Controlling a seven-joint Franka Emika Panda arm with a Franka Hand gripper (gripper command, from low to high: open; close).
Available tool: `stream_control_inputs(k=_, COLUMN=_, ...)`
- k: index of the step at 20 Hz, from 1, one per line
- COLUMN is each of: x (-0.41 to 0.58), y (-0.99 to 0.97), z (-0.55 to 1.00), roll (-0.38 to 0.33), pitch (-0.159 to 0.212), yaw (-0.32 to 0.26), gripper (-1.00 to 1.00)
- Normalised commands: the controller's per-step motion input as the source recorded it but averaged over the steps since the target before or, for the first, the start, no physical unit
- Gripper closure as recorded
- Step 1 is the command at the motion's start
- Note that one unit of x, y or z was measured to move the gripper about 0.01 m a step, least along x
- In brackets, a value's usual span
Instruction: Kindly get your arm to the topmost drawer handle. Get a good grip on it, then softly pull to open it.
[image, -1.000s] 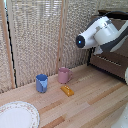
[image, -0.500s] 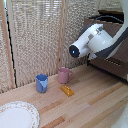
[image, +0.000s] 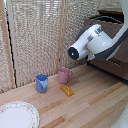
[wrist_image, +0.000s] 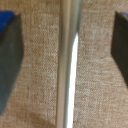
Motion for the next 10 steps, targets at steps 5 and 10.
stream_control_inputs(k=5, x=0.117, y=0.41, z=0.1, roll=0.351, pitch=-0.024, yaw=0.007, gripper=-1.0)
stream_control_inputs(k=10, x=0.016, y=0.38, z=0.0, roll=0.375, pitch=0.0, yaw=-0.04, gripper=-1.0)
